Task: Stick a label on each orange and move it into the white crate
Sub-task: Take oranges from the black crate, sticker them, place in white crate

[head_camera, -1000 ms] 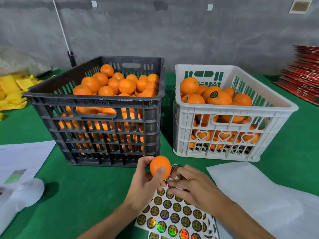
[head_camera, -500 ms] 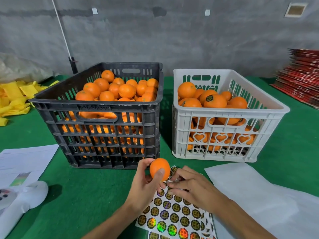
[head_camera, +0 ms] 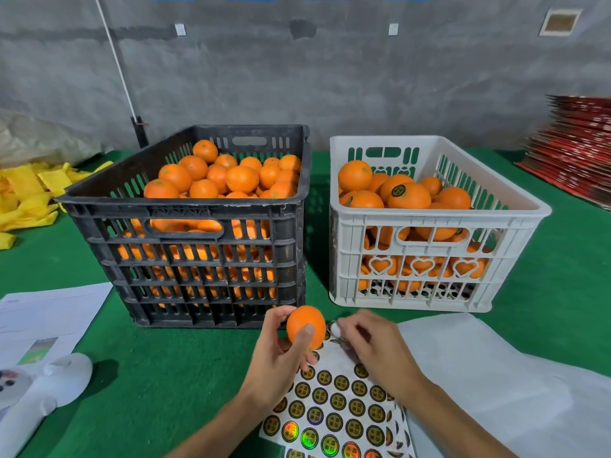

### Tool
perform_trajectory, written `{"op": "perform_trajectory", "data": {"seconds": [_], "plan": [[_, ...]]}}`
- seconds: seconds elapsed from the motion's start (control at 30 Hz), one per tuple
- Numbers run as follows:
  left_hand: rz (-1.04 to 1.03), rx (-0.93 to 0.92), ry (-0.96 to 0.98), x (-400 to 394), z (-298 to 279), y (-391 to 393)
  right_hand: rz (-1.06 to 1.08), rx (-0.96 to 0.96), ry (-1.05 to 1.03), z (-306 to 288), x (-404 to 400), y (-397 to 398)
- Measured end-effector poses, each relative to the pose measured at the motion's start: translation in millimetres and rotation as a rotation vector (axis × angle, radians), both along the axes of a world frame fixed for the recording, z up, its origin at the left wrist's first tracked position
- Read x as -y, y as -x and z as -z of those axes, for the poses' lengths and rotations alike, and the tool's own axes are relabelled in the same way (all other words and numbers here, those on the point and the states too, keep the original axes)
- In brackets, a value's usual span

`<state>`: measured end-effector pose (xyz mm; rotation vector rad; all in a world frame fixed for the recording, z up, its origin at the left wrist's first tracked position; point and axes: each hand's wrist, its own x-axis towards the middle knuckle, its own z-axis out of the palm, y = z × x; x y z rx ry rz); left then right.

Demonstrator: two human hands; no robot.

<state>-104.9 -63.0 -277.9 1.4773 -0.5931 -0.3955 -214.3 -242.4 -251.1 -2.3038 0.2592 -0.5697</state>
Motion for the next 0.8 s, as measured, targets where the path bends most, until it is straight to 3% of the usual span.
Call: {"op": "perform_trajectory", "data": {"seconds": [0.1, 0.27, 0.37, 0.47, 0.57, 0.67, 0.8], "plan": [[0.014, 0.016, 0.011, 1, -4, 2, 0.162, 0.170, 0.077, -4, -2, -5], [0.052, 0.055, 0.129, 9, -27, 19, 0.035, 0.316, 0.384, -19, -24, 2], [0.025, 0.057, 0.203, 17, -64, 25, -0.008, 0.391, 0.534, -40, -20, 10], [0.014, 0.111, 0.195, 38, -117, 28, 0.129, 0.473, 0.724, -79, -8, 14], [0.164, 0.237, 0.191, 73, -181, 25, 0.352, 0.576, 0.827, -131, 13, 8], [0.261, 0.399, 0.061, 107, -237, 10, 0.539, 0.565, 0.781, -181, 44, -2], [0.025, 0.832, -0.186, 110, -280, -38, 0.641, 0.418, 0.758, -210, 73, -20]]}}
